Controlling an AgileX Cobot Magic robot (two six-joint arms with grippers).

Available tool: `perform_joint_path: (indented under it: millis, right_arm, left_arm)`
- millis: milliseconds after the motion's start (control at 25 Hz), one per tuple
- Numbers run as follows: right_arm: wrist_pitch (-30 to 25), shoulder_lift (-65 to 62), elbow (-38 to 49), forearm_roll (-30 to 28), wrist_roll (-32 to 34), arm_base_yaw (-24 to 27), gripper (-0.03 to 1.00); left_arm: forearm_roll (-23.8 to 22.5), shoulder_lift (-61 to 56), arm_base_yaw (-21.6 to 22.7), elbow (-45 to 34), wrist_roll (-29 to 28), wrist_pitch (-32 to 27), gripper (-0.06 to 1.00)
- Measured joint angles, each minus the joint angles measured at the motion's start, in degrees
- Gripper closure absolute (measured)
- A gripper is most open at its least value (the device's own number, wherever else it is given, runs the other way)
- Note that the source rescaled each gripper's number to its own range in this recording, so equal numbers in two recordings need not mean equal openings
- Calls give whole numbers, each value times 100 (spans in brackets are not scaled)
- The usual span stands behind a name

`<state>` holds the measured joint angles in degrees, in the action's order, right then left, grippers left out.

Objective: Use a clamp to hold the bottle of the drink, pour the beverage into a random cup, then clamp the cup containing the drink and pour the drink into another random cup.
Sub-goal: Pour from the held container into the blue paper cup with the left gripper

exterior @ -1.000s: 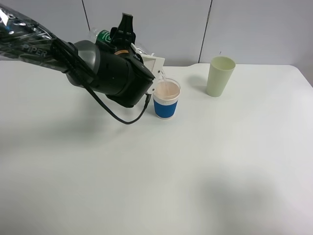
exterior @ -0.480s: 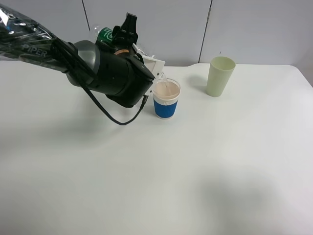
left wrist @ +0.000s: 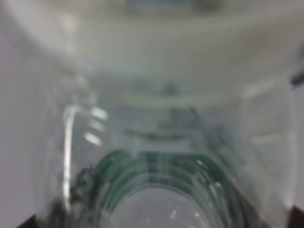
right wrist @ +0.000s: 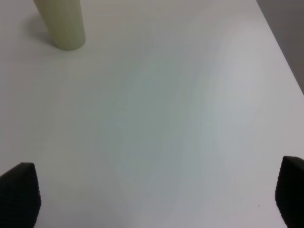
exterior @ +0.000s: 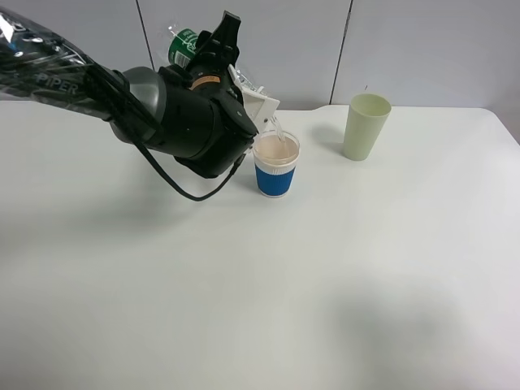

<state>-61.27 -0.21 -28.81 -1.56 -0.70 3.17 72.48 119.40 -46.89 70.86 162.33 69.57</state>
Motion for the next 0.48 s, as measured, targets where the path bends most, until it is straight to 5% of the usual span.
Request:
perform_joint_path:
  millis: [480]
  right_arm:
    - [0, 0, 0, 0, 0, 0, -2]
  left_arm:
    - [-78, 0, 0, 0, 70, 5, 90]
